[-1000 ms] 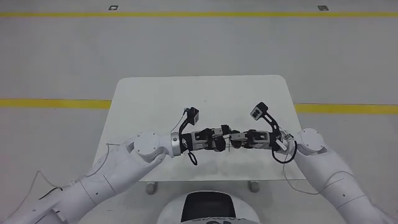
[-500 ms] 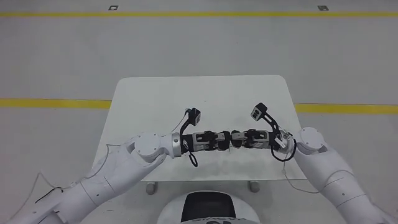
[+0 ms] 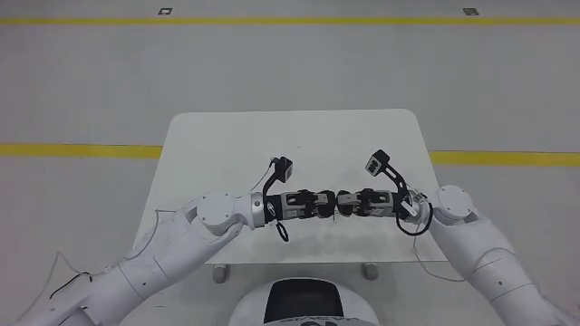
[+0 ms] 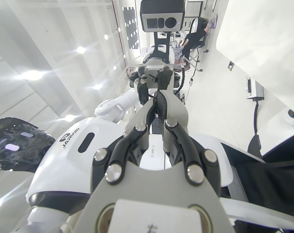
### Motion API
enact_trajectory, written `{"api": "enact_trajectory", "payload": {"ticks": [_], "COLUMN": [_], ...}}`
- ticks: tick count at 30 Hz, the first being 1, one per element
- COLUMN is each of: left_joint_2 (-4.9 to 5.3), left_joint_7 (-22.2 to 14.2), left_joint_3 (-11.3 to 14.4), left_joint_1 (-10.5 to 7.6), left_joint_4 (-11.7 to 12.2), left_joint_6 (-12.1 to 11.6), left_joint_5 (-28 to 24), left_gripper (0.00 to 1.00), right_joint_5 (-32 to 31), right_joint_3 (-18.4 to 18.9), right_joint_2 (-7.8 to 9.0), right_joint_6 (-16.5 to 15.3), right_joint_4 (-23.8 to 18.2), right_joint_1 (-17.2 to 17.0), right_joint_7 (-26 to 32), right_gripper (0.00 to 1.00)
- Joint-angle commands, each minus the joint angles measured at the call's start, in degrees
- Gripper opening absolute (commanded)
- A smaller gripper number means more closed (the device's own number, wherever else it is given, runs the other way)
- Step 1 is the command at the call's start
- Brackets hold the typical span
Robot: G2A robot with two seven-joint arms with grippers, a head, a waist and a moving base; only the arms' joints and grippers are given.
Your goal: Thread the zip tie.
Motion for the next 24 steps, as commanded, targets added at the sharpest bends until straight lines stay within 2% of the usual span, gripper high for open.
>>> {"api": "enact_trajectory", "payload": {"ticks": [1, 5, 11, 16, 24], "left_joint_2": [-0.09, -0.30, -0.52, -0.69, -1.00], "left_joint_7": [0.03, 0.05, 0.15, -0.07, -0.58], "left_joint_3": [-0.10, -0.33, -0.92, -1.33, -1.82], "left_joint_1": [0.06, 0.19, 0.48, 0.76, 1.12], "left_joint_4": [0.16, 0.23, 0.34, 0.38, 0.56], "left_joint_6": [0.17, 0.40, 0.78, 0.87, 1.08], "left_joint_5": [0.17, 0.43, 0.68, 0.81, 1.19], "left_gripper": [0.13, 0.10, 0.11, 0.07, 0.08], "right_joint_5": [-0.14, -0.32, -0.40, -0.59, -0.41], "right_joint_3": [0.10, 0.25, 0.40, 0.38, 0.51], "right_joint_2": [0.00, -0.03, -0.11, -0.20, -0.37], "right_joint_6": [-0.02, 0.15, 0.22, 0.50, 0.21], "right_joint_4": [-0.05, -0.09, 0.01, 0.20, 0.43], "right_joint_1": [-0.04, -0.12, -0.24, -0.13, -0.20], "right_joint_7": [0.14, 0.20, 0.17, 0.19, 0.11], "right_gripper": [0.00, 0.00, 0.00, 0.00, 0.00]}}
